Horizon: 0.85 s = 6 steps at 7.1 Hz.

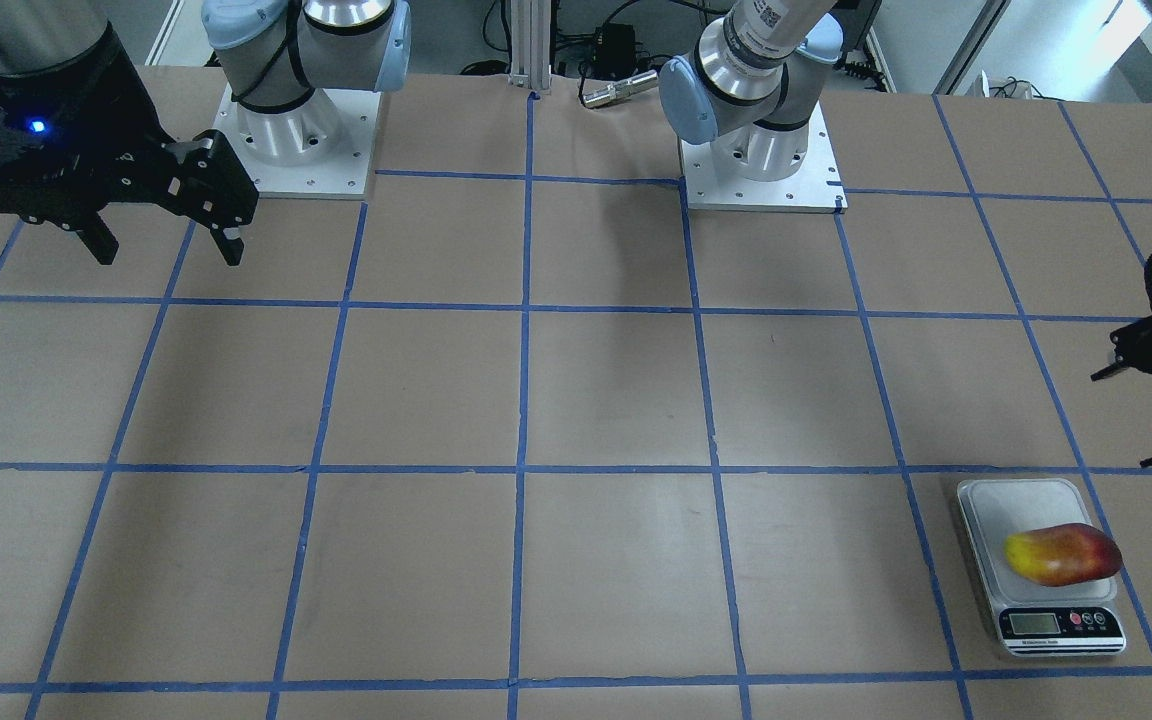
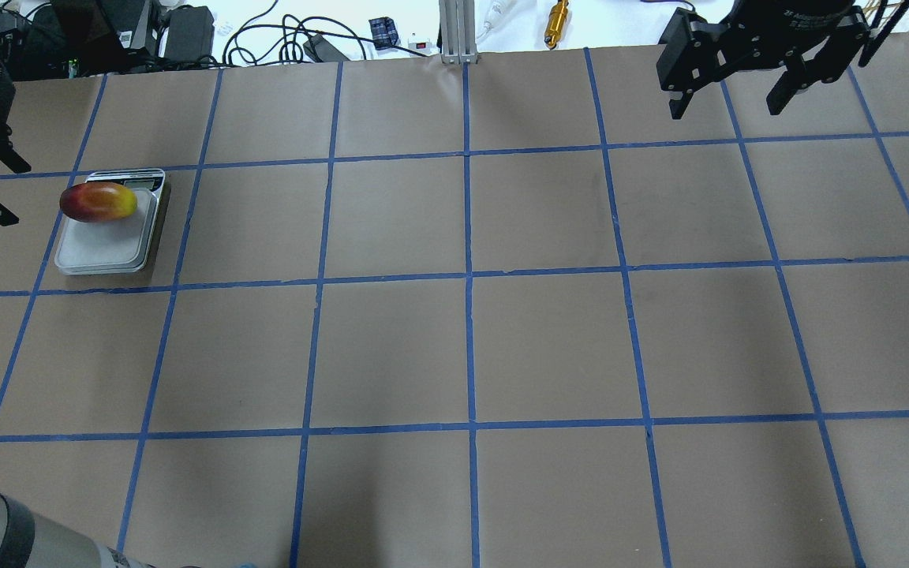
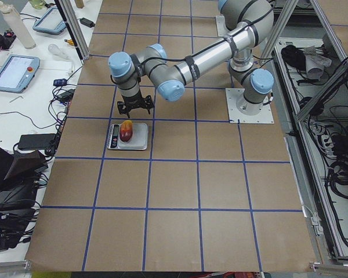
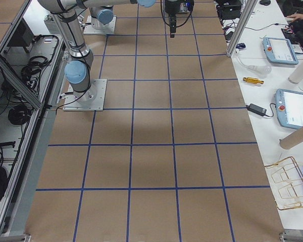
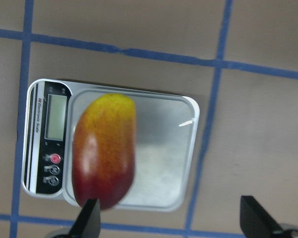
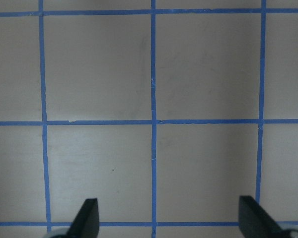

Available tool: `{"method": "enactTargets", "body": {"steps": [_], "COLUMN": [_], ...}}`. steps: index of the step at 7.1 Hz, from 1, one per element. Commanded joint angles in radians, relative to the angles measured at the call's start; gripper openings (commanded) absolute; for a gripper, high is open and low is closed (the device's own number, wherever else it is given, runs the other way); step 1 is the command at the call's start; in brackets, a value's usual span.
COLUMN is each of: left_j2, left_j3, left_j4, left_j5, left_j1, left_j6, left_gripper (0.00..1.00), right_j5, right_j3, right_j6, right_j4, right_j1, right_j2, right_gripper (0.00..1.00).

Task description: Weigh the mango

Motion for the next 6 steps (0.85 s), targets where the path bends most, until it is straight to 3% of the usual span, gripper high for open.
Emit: {"method": "enactTargets", "body": {"steps": [1,4,6], "left_j2": [0.166,0.349,0.372], "left_j3": [-0.018,-0.159,-0.167], "left_j4": [-0.232,-0.255,-0.233], "left_j5": [-0.004,-0.014,-0.011], "left_j1": [-0.007,-0.021,-0.115], "left_j6": [-0.229,-0.497,-0.829], "left_gripper": [1.00,1.00,1.00], "right_j5": [0.001,0.001,0.001], "right_j3": [0.000,0.000,0.000], "right_j6": [0.000,0.000,0.000], "right_j4": [0.000,0.000,0.000], "right_j1": [-0.001,0.000,0.000], "right_j2": [0.000,-0.001,-0.001], "right_gripper": [1.00,1.00,1.00]}}
